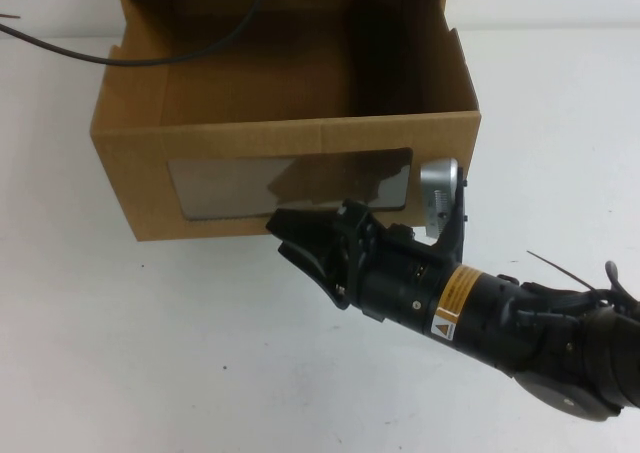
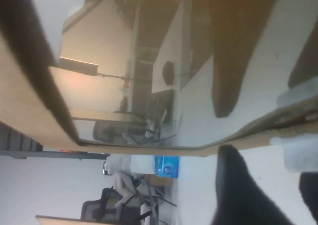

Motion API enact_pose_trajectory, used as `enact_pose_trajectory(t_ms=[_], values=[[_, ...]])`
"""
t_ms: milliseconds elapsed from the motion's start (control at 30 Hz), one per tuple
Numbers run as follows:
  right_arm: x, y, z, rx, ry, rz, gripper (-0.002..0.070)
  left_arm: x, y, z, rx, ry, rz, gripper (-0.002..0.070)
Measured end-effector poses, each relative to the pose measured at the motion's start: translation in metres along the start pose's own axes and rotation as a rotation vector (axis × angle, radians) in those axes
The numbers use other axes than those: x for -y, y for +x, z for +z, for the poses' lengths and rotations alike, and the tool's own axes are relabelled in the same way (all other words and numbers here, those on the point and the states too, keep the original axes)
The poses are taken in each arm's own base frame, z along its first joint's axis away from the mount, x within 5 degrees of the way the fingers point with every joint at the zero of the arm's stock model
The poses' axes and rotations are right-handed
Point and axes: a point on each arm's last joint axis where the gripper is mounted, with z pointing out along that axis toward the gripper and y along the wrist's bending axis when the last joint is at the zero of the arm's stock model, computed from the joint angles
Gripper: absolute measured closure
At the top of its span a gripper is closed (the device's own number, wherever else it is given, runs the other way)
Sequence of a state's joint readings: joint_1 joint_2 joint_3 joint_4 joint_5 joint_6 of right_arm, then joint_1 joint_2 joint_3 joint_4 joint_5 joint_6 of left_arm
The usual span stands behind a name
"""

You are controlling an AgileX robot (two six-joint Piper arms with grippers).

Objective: Open the shoe box
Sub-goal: 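Pull the top drawer of the cardboard box fully open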

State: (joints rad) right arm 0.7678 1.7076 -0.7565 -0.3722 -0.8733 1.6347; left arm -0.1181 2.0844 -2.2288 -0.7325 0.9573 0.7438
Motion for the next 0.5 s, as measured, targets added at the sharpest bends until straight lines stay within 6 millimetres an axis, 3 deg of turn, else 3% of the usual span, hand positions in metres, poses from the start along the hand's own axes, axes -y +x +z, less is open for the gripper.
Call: enact_pose_trajectory(t_ms=[500], values=[[0.0057, -0.0005, 0.0018, 0.016, 0.045, -0.003, 0.0648, 0.0, 0.0, 0.0, 0.0, 0.0, 0.0, 0.0678]])
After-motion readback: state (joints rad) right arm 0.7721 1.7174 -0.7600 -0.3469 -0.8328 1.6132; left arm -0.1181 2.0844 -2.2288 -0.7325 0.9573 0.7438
